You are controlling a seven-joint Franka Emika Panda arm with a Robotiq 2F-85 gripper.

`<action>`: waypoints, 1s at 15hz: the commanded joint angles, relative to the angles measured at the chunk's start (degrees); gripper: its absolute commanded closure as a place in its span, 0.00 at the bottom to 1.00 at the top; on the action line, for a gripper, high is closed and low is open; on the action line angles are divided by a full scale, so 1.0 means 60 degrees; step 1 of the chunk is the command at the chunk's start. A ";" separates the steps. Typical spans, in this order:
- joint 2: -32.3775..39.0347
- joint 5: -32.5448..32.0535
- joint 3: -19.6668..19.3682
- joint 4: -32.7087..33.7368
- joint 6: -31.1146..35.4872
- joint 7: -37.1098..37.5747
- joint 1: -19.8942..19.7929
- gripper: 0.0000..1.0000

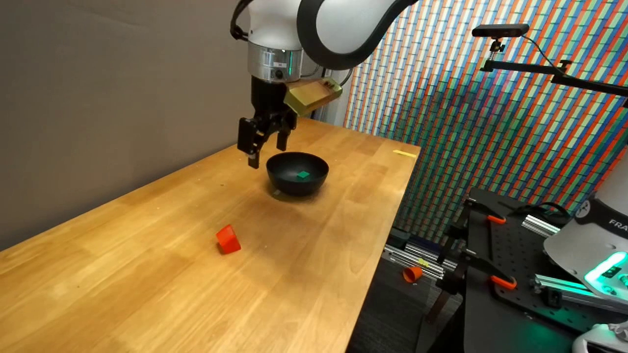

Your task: Place the blocks inside the black bowl

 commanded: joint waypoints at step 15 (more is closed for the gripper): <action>0.3218 0.1437 0.0717 0.2109 0.0334 -0.1415 0.1158 0.00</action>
